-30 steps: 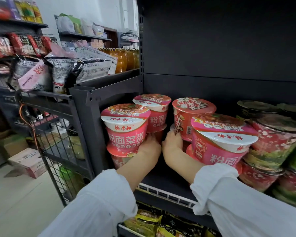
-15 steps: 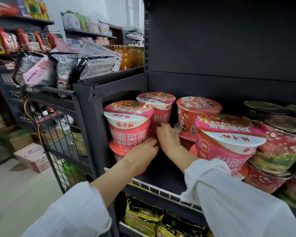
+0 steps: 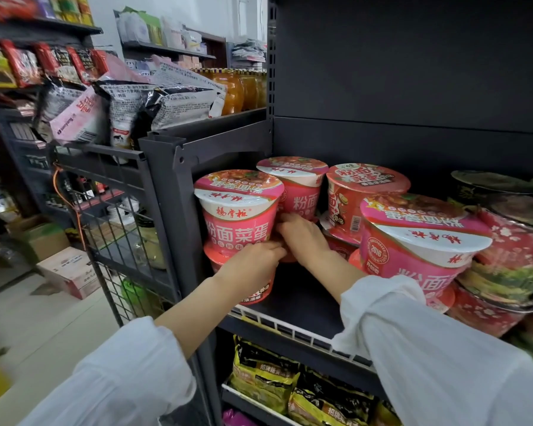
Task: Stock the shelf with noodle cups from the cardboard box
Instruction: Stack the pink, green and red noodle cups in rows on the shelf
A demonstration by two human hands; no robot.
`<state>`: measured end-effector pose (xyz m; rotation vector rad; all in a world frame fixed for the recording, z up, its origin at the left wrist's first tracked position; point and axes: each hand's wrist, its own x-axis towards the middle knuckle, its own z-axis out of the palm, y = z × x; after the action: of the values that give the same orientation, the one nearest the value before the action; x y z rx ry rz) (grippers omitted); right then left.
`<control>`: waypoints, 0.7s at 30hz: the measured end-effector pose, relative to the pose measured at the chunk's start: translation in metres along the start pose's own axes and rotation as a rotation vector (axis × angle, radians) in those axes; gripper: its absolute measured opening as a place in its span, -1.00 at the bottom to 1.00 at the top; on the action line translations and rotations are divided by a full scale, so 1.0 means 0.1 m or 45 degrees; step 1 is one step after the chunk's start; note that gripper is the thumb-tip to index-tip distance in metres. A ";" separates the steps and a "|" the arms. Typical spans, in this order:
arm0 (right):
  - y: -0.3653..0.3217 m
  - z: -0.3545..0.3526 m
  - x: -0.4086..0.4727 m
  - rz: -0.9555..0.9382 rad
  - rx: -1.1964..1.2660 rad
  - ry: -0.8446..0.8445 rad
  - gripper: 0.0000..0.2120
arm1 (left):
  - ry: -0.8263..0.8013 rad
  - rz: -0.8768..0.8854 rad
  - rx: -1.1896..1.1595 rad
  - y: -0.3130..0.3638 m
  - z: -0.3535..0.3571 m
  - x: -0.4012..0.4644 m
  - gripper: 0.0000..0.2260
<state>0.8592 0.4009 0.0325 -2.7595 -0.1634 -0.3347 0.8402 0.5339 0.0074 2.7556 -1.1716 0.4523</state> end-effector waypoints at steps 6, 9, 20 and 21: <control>0.04 -0.03 -0.03 0.055 -0.200 0.151 -0.75 | -0.061 -0.053 -0.034 0.04 -0.08 0.02 -0.67; 0.07 -0.04 -0.09 0.084 -0.340 0.182 -0.73 | -0.078 -0.062 -0.039 0.05 -0.11 0.02 -0.66; 0.06 -0.02 -0.10 0.012 -0.581 0.152 -0.73 | -0.067 -0.068 -0.080 0.00 -0.05 0.02 -0.66; 0.06 -0.02 -0.12 0.042 -0.571 0.152 -0.73 | -0.066 -0.069 -0.088 0.00 -0.04 0.01 -0.65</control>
<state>0.8484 0.3936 0.0291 -3.1641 -0.0116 -0.5884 0.8398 0.5336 0.0119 2.7475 -1.0983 0.3305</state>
